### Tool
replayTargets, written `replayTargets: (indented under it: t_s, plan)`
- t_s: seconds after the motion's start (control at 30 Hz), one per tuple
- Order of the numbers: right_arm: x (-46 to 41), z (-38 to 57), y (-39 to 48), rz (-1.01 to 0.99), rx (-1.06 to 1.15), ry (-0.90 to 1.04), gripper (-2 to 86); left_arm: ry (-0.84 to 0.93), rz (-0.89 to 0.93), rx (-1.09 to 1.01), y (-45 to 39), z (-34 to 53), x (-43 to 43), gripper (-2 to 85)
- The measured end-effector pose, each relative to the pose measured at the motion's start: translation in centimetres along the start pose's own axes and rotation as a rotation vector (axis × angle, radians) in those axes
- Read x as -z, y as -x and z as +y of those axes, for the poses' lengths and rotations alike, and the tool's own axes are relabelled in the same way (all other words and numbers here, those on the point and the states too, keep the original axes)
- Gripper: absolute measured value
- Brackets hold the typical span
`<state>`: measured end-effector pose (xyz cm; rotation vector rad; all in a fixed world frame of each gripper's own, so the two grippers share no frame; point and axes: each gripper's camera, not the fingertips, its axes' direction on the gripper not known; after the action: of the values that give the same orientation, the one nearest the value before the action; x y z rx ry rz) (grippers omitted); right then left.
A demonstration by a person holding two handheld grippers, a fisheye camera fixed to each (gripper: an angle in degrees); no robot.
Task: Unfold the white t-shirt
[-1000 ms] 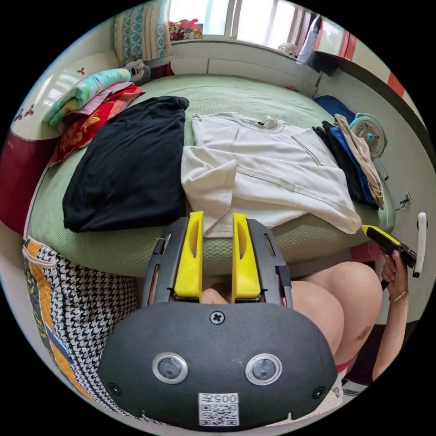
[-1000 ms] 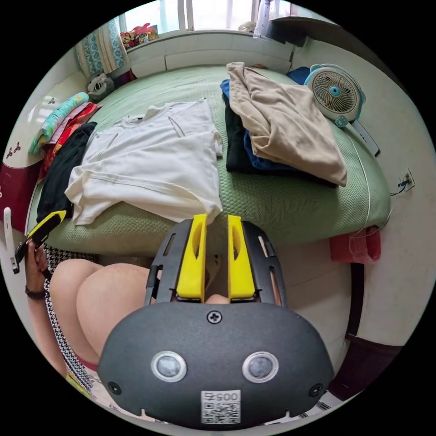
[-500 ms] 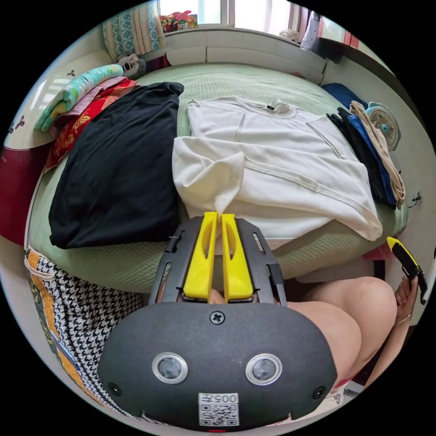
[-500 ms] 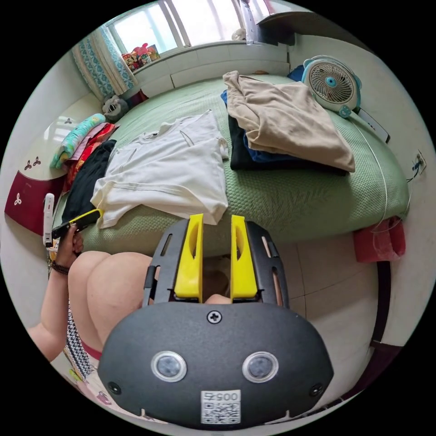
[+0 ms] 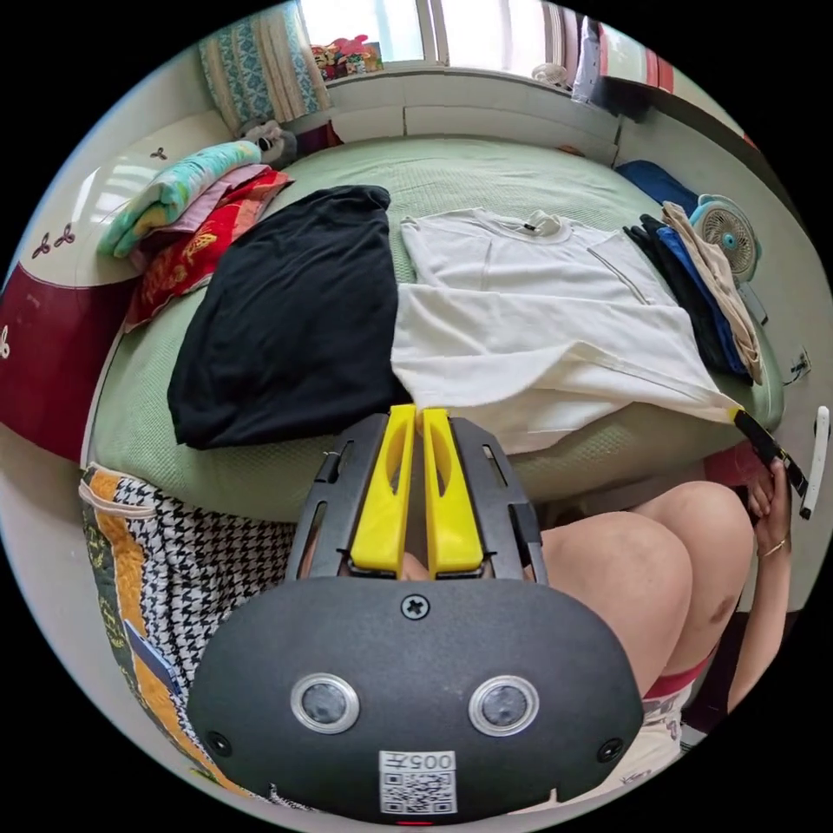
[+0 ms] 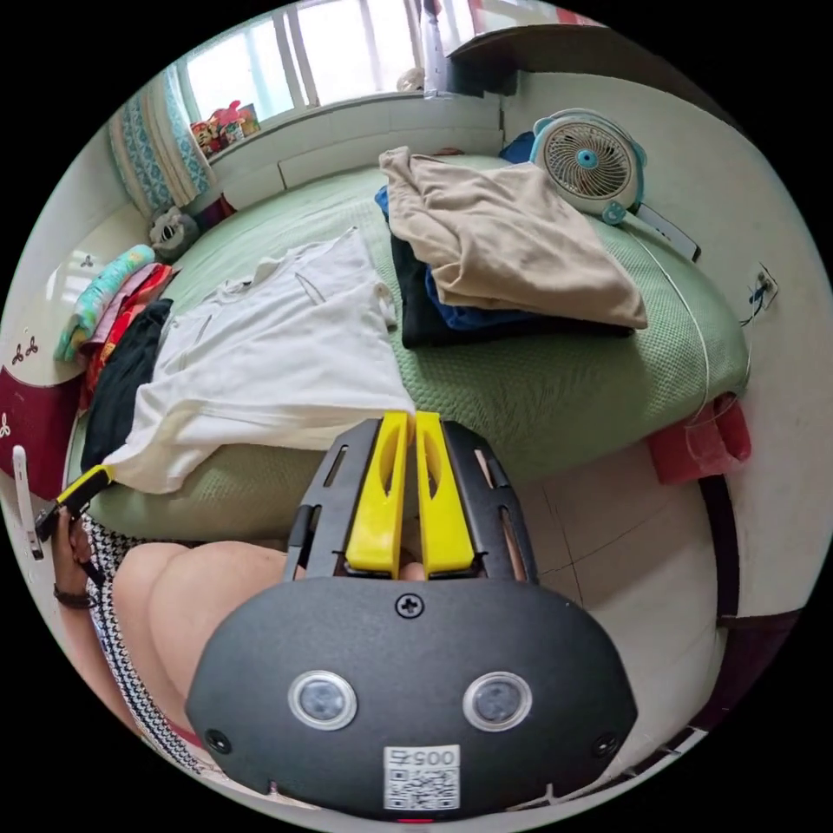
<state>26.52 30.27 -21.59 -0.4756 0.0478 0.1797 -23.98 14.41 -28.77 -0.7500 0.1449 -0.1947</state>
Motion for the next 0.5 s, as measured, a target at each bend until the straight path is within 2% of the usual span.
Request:
replayTargets:
  t_s: [0.27, 0.5]
  plan:
    - [7.2, 1.1, -1.2, -0.006, 0.028, -0.084, -1.6, -0.069, -0.007, 0.008, 1.8, 2.8, 6.3, 0.9]
    - [16.2, 1.6, -2.5, -0.013, 0.08, -0.159, -1.5, -0.119, 0.097, -0.009, 4.0, 6.5, 14.5, 0.9]
